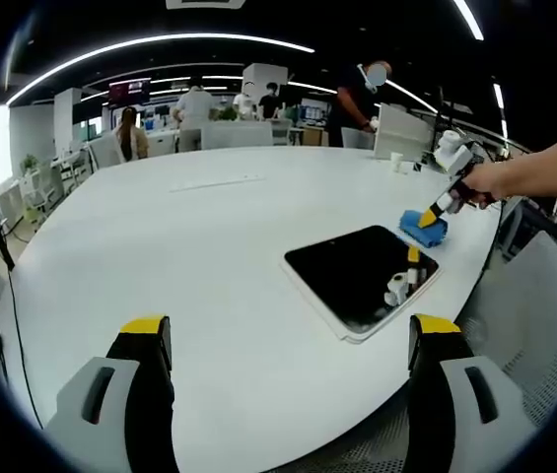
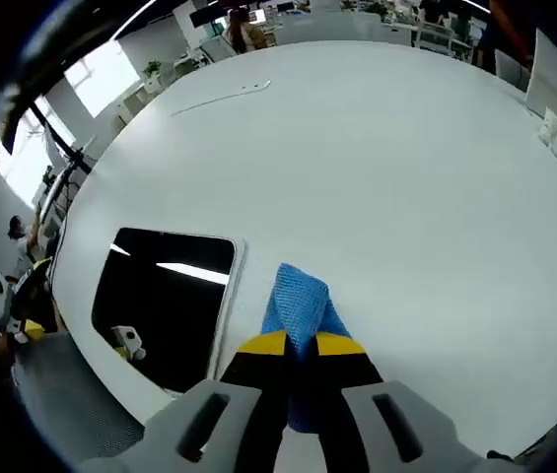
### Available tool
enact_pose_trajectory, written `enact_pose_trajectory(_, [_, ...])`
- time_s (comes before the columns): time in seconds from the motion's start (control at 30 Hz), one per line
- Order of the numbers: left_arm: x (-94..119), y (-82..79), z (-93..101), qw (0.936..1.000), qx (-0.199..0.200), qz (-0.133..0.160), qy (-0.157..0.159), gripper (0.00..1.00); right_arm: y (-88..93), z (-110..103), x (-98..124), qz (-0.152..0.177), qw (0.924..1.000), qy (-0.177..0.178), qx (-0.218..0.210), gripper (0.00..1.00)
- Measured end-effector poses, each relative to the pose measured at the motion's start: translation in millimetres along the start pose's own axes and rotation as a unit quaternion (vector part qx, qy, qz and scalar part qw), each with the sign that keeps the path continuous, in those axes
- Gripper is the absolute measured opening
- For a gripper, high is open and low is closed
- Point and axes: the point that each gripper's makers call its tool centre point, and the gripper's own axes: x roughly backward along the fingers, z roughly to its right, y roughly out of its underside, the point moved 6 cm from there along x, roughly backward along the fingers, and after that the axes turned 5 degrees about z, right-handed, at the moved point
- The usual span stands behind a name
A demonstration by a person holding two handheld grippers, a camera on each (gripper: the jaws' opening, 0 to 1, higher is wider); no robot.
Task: Wipe the mirror surface with the cleaning cloth until all visible marks leave the cleaned area.
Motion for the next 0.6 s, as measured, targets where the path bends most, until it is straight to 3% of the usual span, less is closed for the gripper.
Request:
enact_pose_trajectory(0.07, [-0.1,0.4,0.0,1.0000,-0.001,-0.001,0.001,0.99,8.0,2.7,-0.7,0.001,0.9999,0.010,0.007,0.04])
enact_pose_trajectory(0.1, [0.0,0.5,-0.1,1.0000,0.001,-0.001,0.000,0.99,3.5,-0.3,0.4,0.027,0.9993,-0.012,0.024,0.05])
enact_pose_trajectory(0.17, [0.2,0.1,-1.3,1.0000,-0.002,0.001,-0.004,0.99,4.2,5.3,2.2,0.026,0.9989,0.019,0.034,0.06])
enact_pose_trajectory(0.3, [0.1,0.8,-0.2,1.0000,0.001,-0.001,0.000,0.99,4.9,9.6,1.4,0.028,0.9964,0.044,0.066,0.27])
enact_pose_trajectory(0.37, [-0.2,0.6,-0.7,1.0000,0.001,0.000,0.000,0.99,5.0,10.4,0.9,0.035,0.9950,0.050,0.078,0.30])
enact_pose_trajectory(0.6, [-0.3,0.1,-0.9,1.0000,0.001,0.001,-0.002,0.99,6.6,15.1,0.4,0.053,0.9949,0.052,0.069,0.35])
